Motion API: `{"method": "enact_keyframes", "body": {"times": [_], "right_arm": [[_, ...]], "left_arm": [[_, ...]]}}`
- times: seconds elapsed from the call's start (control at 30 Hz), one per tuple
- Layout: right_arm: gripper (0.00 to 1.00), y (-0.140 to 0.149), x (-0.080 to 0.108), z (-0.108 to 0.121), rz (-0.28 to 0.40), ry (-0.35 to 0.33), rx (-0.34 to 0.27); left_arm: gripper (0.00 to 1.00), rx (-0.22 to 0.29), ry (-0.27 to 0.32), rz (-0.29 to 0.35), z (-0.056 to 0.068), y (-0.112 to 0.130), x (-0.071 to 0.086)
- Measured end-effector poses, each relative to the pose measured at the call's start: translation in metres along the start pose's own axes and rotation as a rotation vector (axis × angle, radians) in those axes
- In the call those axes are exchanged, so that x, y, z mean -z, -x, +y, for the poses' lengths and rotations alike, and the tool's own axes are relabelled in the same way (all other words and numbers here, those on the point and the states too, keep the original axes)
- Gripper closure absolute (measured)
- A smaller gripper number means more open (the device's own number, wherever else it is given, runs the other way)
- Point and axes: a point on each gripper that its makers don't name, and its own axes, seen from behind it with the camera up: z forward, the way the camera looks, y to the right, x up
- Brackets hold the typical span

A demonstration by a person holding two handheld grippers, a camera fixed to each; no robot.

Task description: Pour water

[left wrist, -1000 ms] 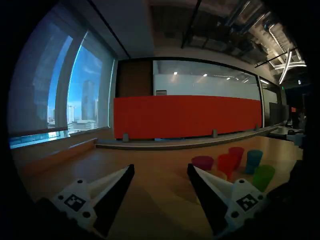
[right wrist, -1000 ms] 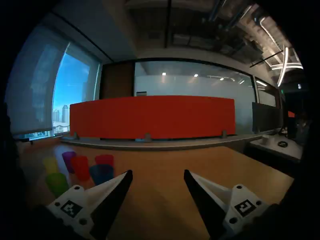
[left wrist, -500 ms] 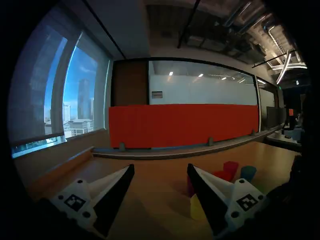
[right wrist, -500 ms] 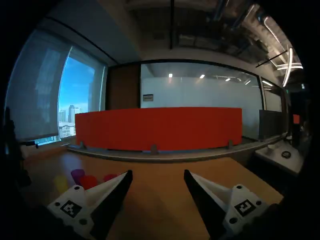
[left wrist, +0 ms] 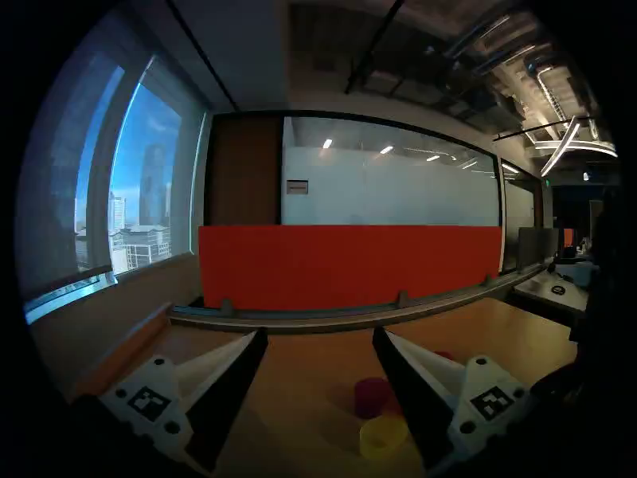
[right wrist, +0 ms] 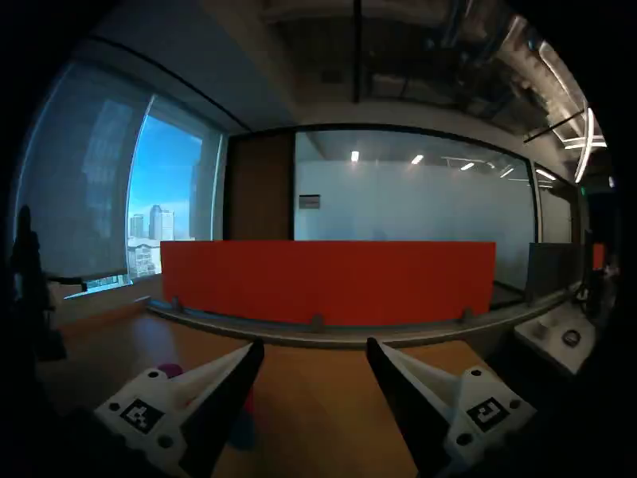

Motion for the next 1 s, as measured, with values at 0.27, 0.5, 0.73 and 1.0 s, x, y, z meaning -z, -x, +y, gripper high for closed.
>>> {"method": "enact_keyframes", "body": {"times": [0.27,0.5,0.73,1.0], "right_arm": [[0.01,-0.007,-0.001,-0.012,-0.013,-0.068,-0.029],[0.01,-0.009,-0.002,-0.026,-0.018,-0.18,-0.037],[0.01,-0.011,0.003,-0.046,-0.025,-0.303,-0.04],[0.01,-0.012,0.009,-0.065,-0.046,-0.415,-0.055]], "left_arm": [[0.02,0.004,0.052,0.002,0.009,-0.015,-0.006],[0.02,0.029,0.156,-0.011,0.03,-0.015,-0.006],[0.02,0.041,0.259,-0.014,0.048,-0.017,-0.003],[0.02,0.06,0.372,-0.031,0.071,-0.016,0.0]]}}
